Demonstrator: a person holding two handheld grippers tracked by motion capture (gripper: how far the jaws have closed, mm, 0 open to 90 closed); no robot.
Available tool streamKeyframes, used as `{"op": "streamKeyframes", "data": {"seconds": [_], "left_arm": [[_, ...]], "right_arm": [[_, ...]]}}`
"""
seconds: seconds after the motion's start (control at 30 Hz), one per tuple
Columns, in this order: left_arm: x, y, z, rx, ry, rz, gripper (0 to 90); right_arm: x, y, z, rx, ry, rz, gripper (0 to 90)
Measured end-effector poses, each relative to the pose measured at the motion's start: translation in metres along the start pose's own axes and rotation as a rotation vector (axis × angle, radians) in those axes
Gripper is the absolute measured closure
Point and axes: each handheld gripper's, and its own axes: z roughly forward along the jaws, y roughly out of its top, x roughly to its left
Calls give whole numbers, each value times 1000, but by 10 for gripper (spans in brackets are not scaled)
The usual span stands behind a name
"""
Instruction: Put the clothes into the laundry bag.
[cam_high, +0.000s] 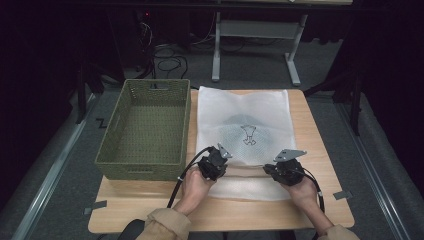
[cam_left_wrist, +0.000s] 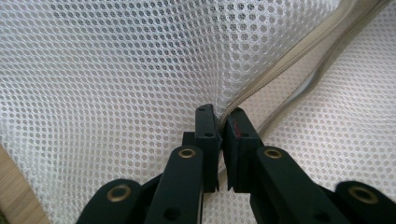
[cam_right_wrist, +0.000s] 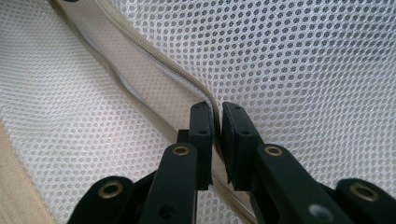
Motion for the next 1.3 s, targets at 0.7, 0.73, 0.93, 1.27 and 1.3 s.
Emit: {"op": "streamKeyframes", "data": {"seconds": [0.7, 0.73, 0.93, 1.27, 1.3], "left_arm": [[4, -4, 16, 52, -7, -3, 827], [4, -4, 16, 54, -7, -2, 826], [6, -4, 20, 68, -14, -9, 804], [9, -4, 22, 76, -34, -34, 715], [9, -4, 22, 76, -37, -36, 706]], "right_arm": [[-4, -5, 14, 21, 18, 43, 820], [-4, -5, 14, 20, 16, 45, 819], [-5, -6, 17, 30, 17, 50, 803], [-9, -7, 22, 46, 51, 112, 733], [-9, -7, 22, 40, 56, 123, 730]]}}
